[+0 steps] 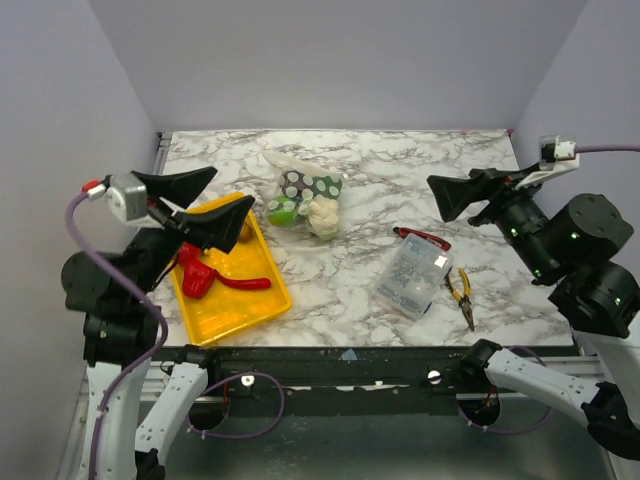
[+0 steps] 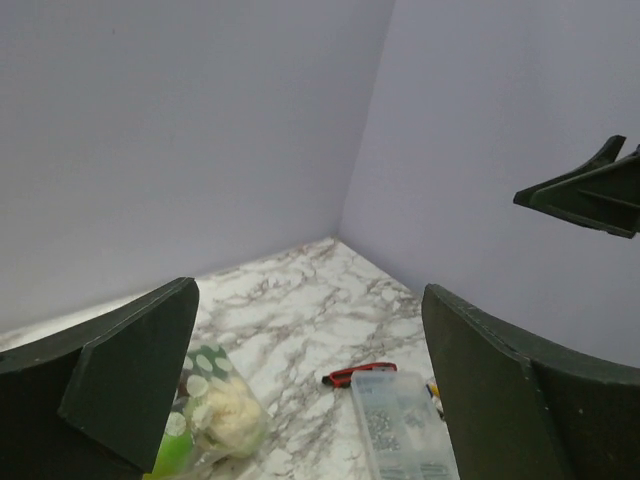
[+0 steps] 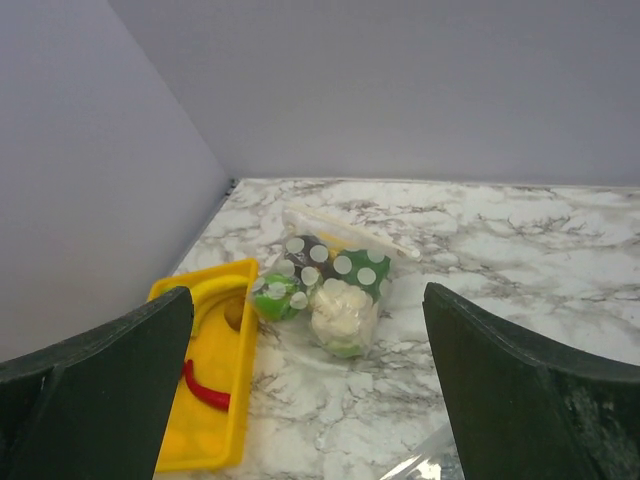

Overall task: Place the food in the zip-top bag and seal the zipper
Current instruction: Reset both arms

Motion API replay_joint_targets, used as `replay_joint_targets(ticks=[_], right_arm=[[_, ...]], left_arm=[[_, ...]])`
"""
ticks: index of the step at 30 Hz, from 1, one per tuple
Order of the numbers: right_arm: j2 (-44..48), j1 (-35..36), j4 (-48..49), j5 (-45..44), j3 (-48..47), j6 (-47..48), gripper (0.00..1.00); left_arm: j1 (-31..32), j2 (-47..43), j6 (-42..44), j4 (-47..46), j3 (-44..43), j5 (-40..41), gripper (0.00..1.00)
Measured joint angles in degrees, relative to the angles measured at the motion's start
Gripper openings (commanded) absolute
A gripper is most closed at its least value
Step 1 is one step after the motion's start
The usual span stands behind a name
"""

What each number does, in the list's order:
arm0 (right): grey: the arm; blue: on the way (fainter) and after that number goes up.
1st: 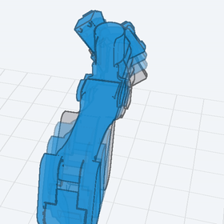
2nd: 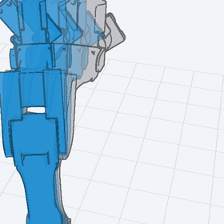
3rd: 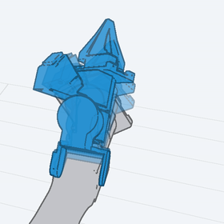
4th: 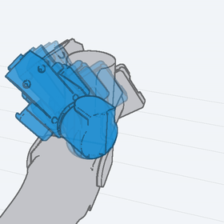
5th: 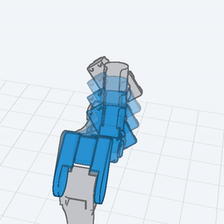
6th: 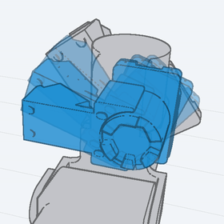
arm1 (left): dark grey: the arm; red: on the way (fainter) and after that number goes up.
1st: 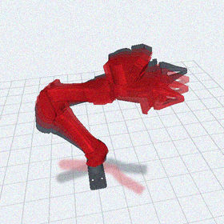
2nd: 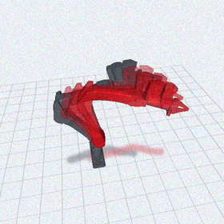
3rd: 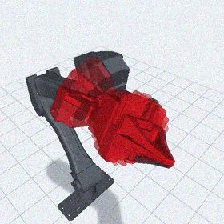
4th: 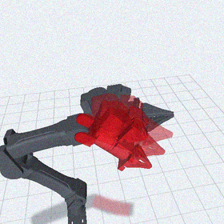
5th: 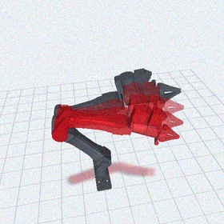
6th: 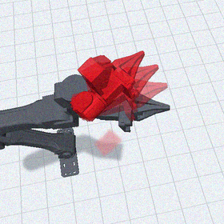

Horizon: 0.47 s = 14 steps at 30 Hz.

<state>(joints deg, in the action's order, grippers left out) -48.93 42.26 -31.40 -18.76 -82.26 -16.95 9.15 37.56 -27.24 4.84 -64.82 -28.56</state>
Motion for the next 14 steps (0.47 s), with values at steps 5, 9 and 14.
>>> replay_joint_targets(ticks=[5,9,14], right_arm=[[2.29,0.0,0.02,-1.51,-0.83,0.07,1.0],[2.32,0.0,-0.04,-3.45,-0.83,0.02,1.0],[2.36,0.0,0.02,-6.49,-0.76,-0.11,1.0]], left_arm=[[0.26,-9.11,2.03,-2.45,1.44,2.4,0.99],[0.31,-12.48,2.67,-5.57,3.17,5.25,0.98],[0.31,-12.61,3.06,-5.6,3.32,7.08,0.99]])
